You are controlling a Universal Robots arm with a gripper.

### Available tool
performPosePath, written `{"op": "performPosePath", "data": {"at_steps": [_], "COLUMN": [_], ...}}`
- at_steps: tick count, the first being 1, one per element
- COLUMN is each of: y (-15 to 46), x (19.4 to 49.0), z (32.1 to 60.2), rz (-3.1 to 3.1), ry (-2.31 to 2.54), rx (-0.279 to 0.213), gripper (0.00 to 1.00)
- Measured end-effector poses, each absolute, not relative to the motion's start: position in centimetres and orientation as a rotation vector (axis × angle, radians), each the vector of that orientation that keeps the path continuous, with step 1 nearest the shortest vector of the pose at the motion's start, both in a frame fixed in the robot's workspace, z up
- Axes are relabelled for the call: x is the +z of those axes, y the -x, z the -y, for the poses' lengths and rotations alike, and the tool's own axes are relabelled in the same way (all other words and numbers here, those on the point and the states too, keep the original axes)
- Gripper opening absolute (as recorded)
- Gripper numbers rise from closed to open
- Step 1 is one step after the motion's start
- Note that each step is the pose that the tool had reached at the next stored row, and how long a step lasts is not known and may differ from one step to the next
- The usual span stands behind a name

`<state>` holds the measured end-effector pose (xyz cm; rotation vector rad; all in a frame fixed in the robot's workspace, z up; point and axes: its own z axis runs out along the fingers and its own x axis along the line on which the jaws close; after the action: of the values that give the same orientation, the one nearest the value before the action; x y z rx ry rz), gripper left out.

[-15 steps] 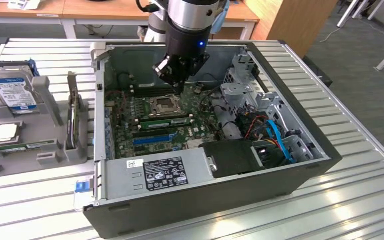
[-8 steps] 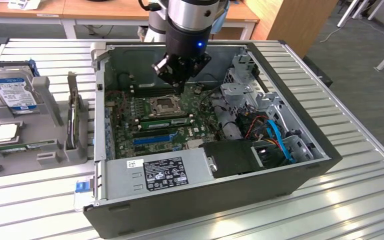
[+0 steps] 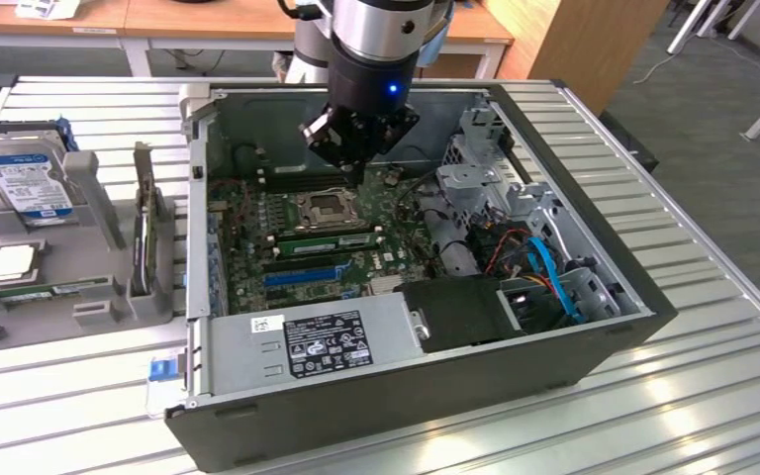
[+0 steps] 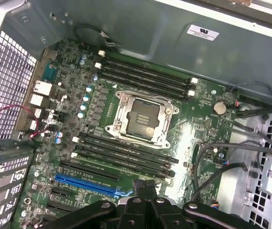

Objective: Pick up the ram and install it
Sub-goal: 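Press down the ram until it locks into place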

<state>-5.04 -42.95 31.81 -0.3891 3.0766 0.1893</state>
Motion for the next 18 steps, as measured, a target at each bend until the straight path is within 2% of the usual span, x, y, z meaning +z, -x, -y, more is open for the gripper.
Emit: {"op": "performPosePath", "data": {"at_steps": [18], "y": [5.01], "x": [31.8], "z": [42.94], "rz": [-3.157], "ry": [0.384], "rx": [0.21], "gripper": [0.1]}}
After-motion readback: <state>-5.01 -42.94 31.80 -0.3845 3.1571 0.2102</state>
